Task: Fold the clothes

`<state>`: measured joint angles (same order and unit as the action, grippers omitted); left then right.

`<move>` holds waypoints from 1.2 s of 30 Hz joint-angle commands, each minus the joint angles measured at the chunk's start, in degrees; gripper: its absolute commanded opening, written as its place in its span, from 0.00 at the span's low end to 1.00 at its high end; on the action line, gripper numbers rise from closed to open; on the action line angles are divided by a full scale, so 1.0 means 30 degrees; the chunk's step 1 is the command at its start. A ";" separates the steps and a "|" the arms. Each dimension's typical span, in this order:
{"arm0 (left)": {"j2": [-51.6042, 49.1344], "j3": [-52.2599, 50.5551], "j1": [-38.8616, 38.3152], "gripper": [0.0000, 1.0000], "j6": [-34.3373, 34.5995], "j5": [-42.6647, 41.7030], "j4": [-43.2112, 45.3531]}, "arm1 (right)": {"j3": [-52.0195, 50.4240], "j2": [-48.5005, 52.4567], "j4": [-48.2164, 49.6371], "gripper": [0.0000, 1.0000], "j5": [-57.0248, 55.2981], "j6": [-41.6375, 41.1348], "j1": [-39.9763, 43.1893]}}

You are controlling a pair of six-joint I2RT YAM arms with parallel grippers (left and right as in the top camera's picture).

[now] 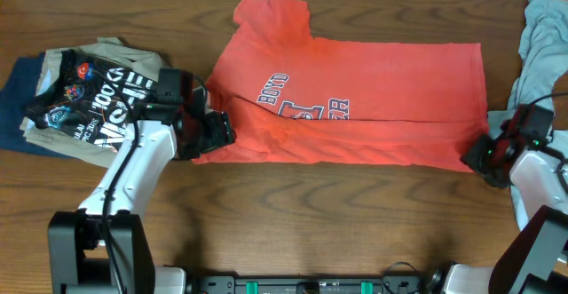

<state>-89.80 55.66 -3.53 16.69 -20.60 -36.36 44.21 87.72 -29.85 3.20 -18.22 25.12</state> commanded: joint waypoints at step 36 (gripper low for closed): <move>-0.1778 -0.0466 0.0124 0.06 0.0437 -0.3650 0.6033 | -0.0918 0.0015 0.0386 0.39 -0.0991 0.0226 -0.0131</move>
<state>-97.65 50.78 -3.46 16.80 -28.16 -18.59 41.76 87.72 -28.80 1.30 -18.20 25.12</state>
